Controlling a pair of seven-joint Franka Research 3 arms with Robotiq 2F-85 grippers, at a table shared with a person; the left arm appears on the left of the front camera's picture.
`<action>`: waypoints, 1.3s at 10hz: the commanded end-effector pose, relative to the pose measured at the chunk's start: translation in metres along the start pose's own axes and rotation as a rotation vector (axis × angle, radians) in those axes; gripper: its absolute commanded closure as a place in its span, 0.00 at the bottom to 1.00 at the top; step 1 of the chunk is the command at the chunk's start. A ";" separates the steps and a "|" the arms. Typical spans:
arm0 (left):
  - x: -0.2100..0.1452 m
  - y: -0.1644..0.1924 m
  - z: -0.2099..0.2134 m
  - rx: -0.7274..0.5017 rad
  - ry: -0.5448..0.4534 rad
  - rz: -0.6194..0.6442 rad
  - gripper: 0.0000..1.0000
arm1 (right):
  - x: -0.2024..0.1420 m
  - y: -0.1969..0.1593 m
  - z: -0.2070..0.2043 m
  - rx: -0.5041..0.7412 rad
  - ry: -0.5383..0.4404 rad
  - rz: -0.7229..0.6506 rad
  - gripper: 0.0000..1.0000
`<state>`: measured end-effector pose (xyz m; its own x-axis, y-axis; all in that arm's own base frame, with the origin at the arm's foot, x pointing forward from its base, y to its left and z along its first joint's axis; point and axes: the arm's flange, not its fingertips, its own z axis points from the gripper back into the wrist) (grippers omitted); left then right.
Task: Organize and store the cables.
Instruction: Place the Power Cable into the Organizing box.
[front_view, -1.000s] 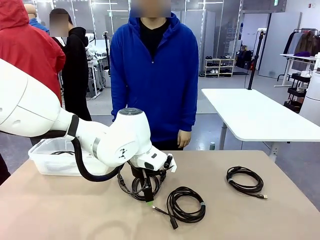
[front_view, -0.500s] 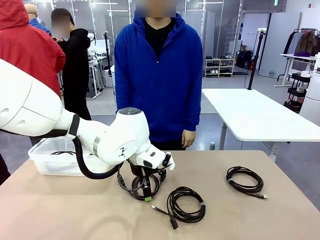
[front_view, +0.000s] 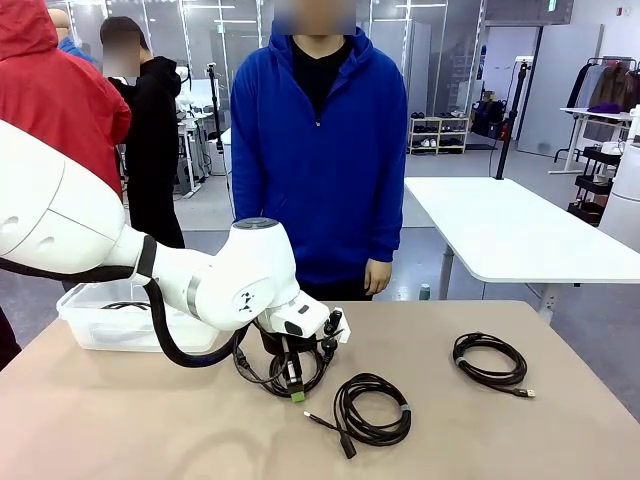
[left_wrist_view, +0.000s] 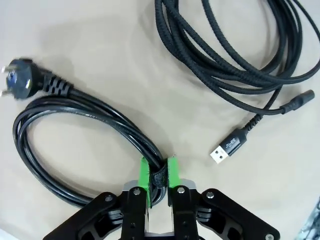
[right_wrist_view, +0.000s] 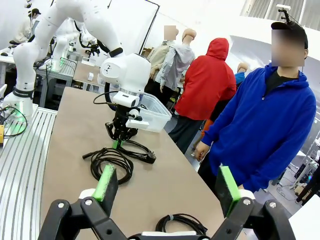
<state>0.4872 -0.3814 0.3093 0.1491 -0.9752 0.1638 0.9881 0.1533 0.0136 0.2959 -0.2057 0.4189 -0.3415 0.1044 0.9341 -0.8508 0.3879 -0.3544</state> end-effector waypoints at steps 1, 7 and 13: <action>0.002 0.003 0.003 -0.073 0.008 -0.016 1.00 | 0.000 0.001 0.001 0.000 0.008 0.021 0.00; 0.025 0.033 0.151 -0.073 -0.106 -0.286 1.00 | 0.000 0.001 0.001 0.000 0.008 0.021 0.00; 0.028 0.021 0.107 -0.087 -0.039 -0.256 1.00 | 0.000 0.001 0.001 0.000 0.008 0.021 0.00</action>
<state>0.5103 -0.3904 0.4132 -0.1250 -0.9726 0.1958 0.9892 -0.1374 -0.0509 0.2958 -0.2058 0.4189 -0.3415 0.1044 0.9340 -0.8507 0.3881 -0.3545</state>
